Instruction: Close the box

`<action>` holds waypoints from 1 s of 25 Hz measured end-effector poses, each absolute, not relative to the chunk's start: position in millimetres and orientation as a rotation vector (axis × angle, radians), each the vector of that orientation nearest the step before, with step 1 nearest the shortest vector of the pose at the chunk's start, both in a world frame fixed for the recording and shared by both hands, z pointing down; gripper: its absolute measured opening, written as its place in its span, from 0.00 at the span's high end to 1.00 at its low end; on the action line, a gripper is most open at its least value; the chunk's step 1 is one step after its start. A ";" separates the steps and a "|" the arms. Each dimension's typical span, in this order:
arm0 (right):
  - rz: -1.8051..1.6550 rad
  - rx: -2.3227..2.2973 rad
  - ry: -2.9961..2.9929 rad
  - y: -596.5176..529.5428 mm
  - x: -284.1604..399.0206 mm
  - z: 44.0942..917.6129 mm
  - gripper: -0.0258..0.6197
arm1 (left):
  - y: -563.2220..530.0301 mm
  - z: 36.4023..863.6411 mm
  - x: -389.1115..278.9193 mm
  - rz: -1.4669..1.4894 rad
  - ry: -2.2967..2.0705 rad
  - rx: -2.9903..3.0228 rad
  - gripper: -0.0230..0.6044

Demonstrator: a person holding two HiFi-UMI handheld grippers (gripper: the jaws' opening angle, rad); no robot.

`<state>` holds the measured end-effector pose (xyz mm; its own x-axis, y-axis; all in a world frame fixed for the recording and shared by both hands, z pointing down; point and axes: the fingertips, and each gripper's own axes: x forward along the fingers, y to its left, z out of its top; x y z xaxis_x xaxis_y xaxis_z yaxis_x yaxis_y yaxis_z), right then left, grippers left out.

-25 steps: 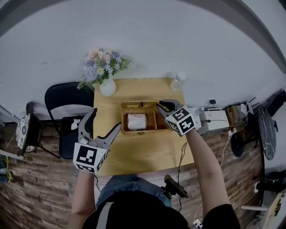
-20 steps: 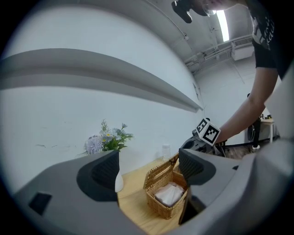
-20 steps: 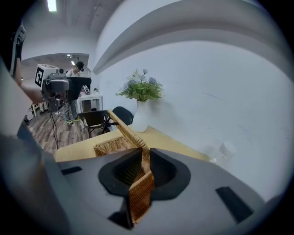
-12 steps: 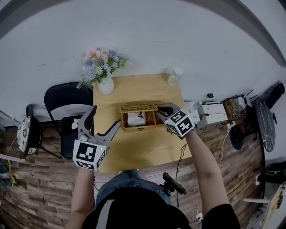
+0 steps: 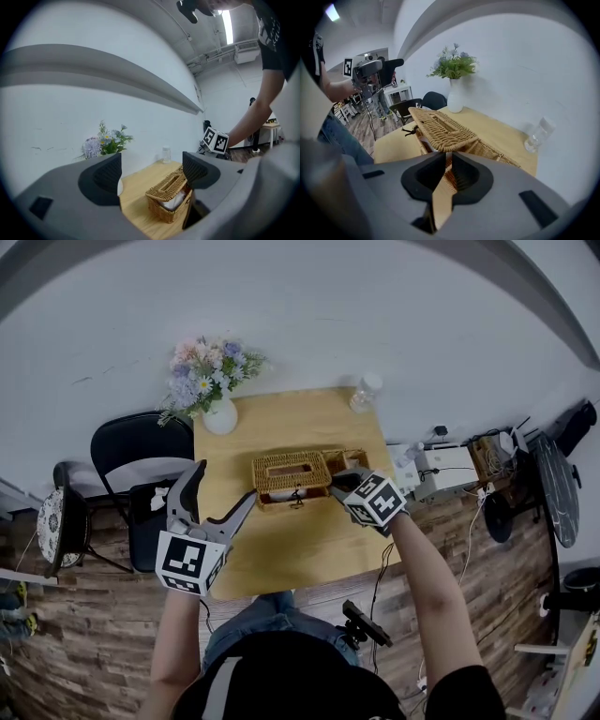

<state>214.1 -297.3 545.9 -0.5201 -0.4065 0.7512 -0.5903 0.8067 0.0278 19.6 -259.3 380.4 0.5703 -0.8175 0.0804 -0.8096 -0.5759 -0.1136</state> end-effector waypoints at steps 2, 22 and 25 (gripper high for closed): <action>0.308 0.740 -2.169 -293.1 214.5 553.3 0.89 | -257.7 384.5 19.2 -0.199 1.406 -2.740 0.31; 0.559 1.108 -2.249 -268.7 235.2 516.1 0.94 | -246.0 404.8 11.9 -0.152 1.398 -2.826 0.31; 0.511 1.160 -2.295 -271.2 233.1 489.1 0.94 | -247.1 398.9 6.8 -0.129 1.425 -2.804 0.31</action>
<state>233.1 -271.2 489.1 -0.5021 -0.6263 0.5963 -0.8203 0.5634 -0.0991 6.8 -247.1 398.9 0.5870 -0.8060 0.0762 -0.8065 -0.5904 -0.0313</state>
